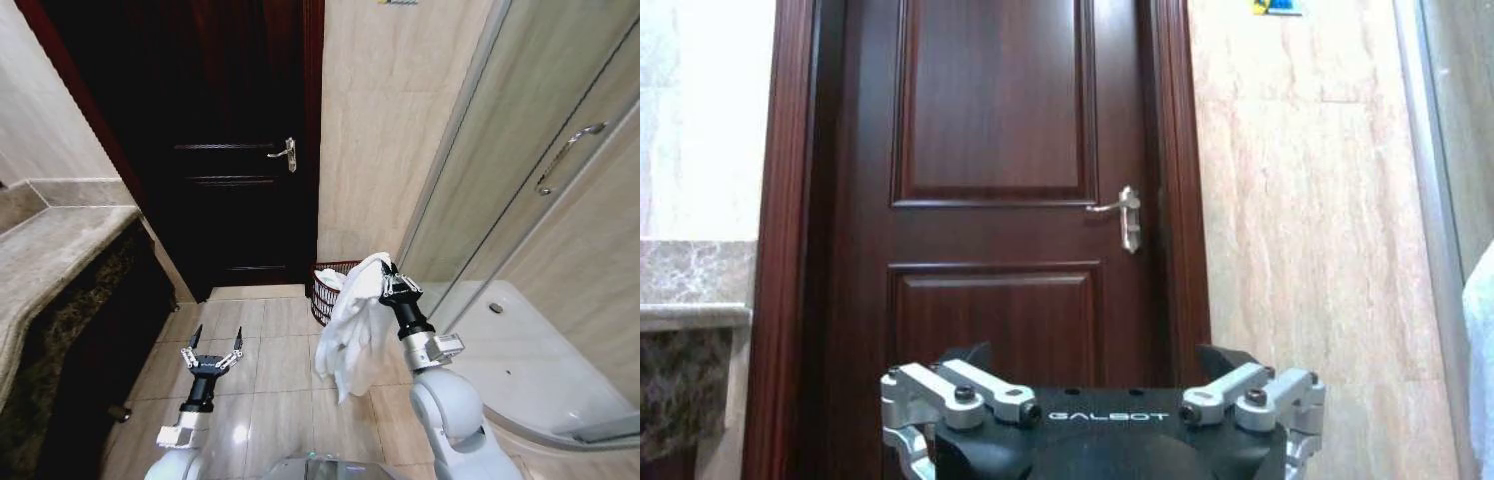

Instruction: Discard the used towel into the hamper.

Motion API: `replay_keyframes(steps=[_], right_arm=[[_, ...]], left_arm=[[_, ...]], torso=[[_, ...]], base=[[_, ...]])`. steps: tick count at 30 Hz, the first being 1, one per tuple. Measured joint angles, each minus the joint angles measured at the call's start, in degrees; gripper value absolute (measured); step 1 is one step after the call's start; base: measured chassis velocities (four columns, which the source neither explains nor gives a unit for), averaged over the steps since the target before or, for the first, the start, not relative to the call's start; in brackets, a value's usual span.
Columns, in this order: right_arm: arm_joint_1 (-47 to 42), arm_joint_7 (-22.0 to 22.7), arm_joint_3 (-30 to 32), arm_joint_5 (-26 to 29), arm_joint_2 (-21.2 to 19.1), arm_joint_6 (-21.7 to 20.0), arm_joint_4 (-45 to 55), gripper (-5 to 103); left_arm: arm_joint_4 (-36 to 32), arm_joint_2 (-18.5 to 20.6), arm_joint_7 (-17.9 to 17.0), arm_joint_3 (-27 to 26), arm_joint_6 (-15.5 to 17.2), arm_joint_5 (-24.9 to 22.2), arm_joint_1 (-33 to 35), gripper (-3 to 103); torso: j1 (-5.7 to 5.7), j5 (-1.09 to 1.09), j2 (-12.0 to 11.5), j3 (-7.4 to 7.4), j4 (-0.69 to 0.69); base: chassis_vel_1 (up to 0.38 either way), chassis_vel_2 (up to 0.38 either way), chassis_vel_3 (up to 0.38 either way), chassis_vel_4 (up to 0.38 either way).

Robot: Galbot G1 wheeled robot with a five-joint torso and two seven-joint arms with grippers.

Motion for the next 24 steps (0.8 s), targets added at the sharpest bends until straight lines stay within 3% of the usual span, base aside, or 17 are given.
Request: replay_keyframes(steps=[17,24], right_arm=[[0.7,-0.2,-0.2,0.0,0.7,0.7,-1.5,2],[6.1,1.5,-0.2,2.7,-0.2,-0.2,-4.3,2]], left_arm=[[0.2,0.5,0.3,-0.3,-0.1,-1.0,0.0,100],[2.8,-0.4,-1.0,-1.0,0.1,-0.9,-0.7,100]], torso=[[-0.1,0.0,-0.3,-0.15,0.0],[-0.16,0.0,-0.4,-0.22,0.0]], base=[[-0.032,0.028,0.027,-0.028],[-0.035,0.023,0.033,-0.033]])
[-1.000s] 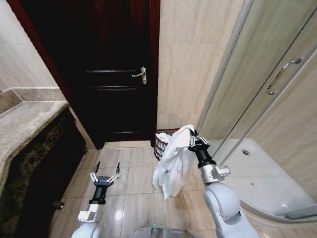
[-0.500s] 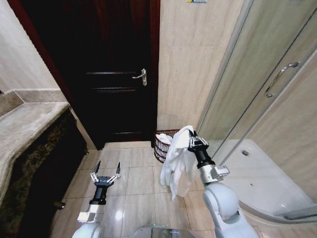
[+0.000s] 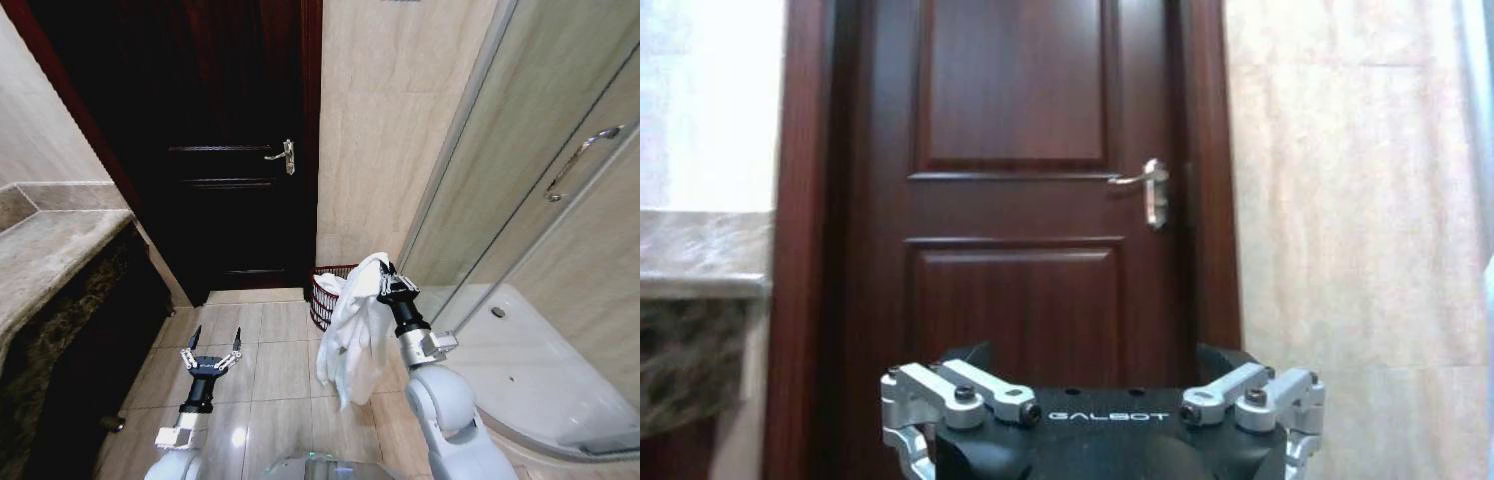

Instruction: Discard the used towel into the hamper.

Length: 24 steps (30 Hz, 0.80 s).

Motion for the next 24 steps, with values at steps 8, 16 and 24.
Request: replay_keyframes(steps=[8,16,24], right_arm=[[15.4,1.8,-0.2,10.2,-4.4,-4.3,-2.7,2],[33.5,3.4,-0.3,23.0,-12.1,-6.9,-8.4,2],[45.7,3.4,-2.2,27.1,-14.4,-7.6,-15.1,2]], left_arm=[[2.9,0.5,-0.4,-2.1,0.1,-3.1,0.2,100],[1.7,0.3,-0.3,-4.1,1.0,-4.4,0.4,100],[2.3,0.3,-0.3,-5.6,0.3,-6.8,0.8,100]], torso=[[-0.06,0.0,-0.1,-0.07,0.01],[-0.08,0.0,-0.2,-0.11,-0.01],[-0.1,0.01,-0.2,-0.13,0.0]], base=[[0.0,0.0,0.0,0.0],[0.0,0.0,0.0,0.0],[0.0,0.0,0.0,0.0]])
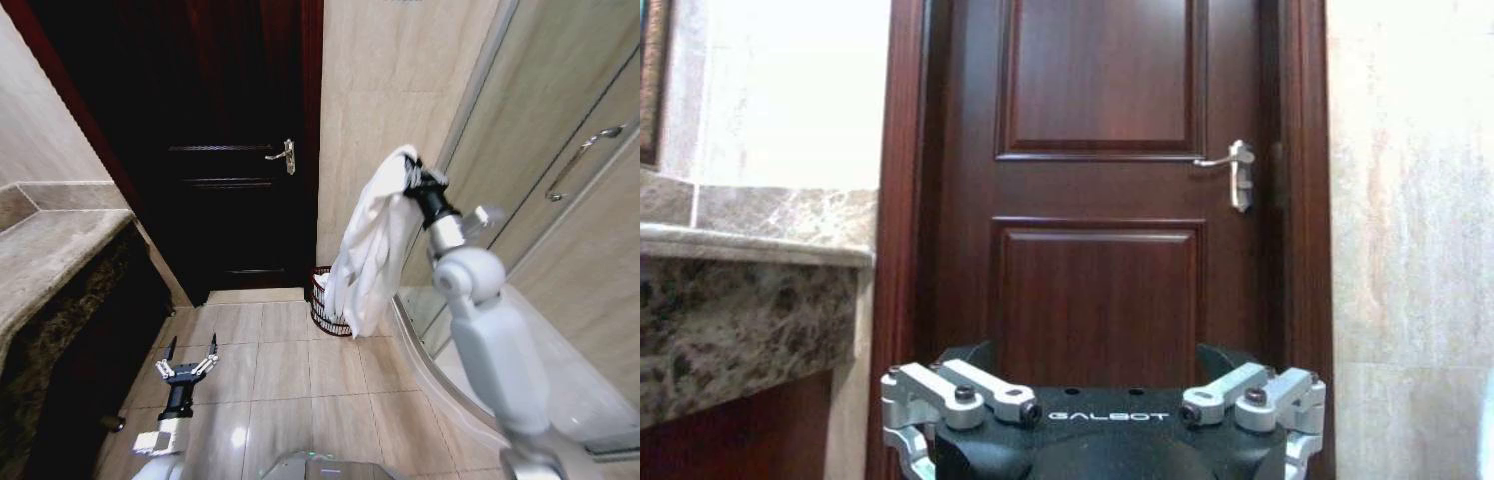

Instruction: Discard the used towel into the hamper.

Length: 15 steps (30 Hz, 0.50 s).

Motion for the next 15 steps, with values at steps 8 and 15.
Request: replay_keyframes(steps=[8,15], right_arm=[[19.4,-0.3,-4.2,2.3,1.6,-0.2,-15.0,2],[31.7,-0.8,-4.8,3.2,3.3,-1.5,-22.5,2]], left_arm=[[1.0,-0.4,0.0,0.0,-0.7,-0.8,-0.3,100],[-0.9,-1.8,0.1,-1.0,0.4,-0.4,-0.7,100]], torso=[[0.0,-0.03,0.0,-0.01,0.02],[-0.02,-0.02,0.0,-0.04,0.0]], base=[[0.0,0.0,0.0,0.0],[0.0,0.0,0.0,0.0]])
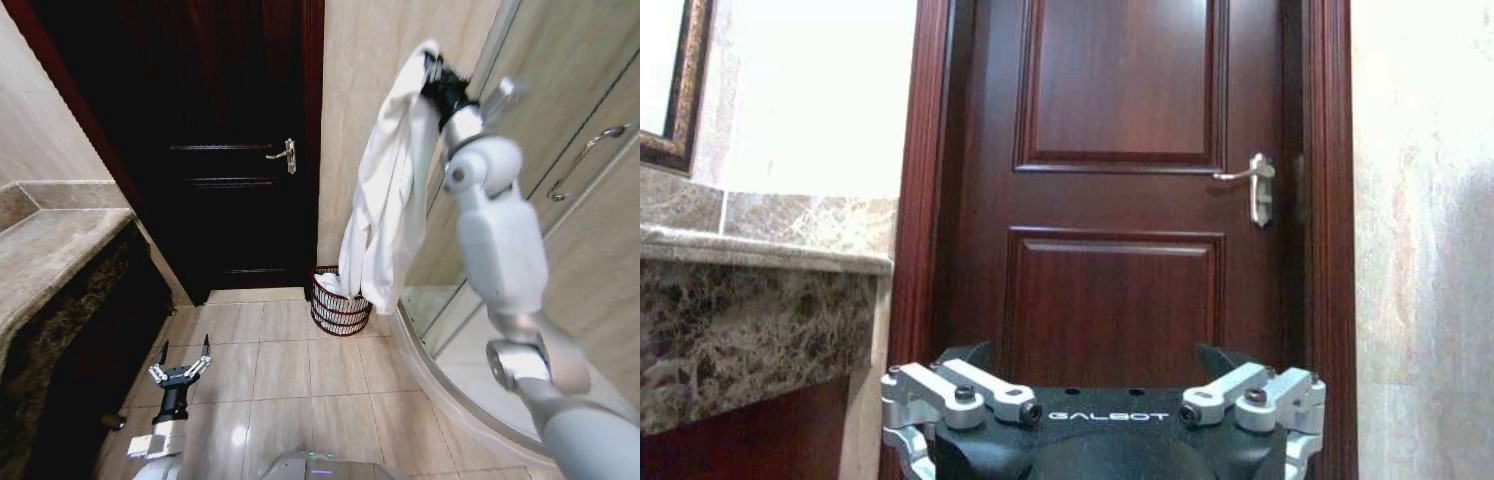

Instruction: Discard the used towel into the hamper.

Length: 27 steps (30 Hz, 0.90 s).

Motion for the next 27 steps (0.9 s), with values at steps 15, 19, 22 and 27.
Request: replay_keyframes(steps=[15,19,22,27], right_arm=[[-3.8,-0.7,-3.9,1.3,7.5,5.4,-11.0,2],[-6.3,-2.6,-3.3,0.5,10.4,9.7,-15.9,2],[-6.6,-2.7,-2.9,0.3,11.1,12.0,-17.9,2],[-6.0,-1.7,-3.7,1.1,9.9,11.9,-16.3,2]], left_arm=[[2.2,-0.2,0.0,0.5,-2.9,0.2,0.6,100],[1.5,-0.3,0.0,0.7,-3.0,0.3,0.6,100],[0.8,-0.6,0.0,1.2,-3.0,0.4,0.6,100],[1.0,-0.7,0.0,1.8,-3.4,0.4,0.6,100]], torso=[[0.0,0.01,0.0,0.01,0.01],[0.0,0.01,0.0,0.01,0.01],[0.0,0.0,0.0,0.0,0.01],[0.0,0.02,0.0,0.0,-0.01]], base=[[0.0,0.0,0.0,0.0],[0.0,0.0,0.0,0.0],[0.0,0.0,0.0,0.0],[0.0,0.0,0.0,0.0]])
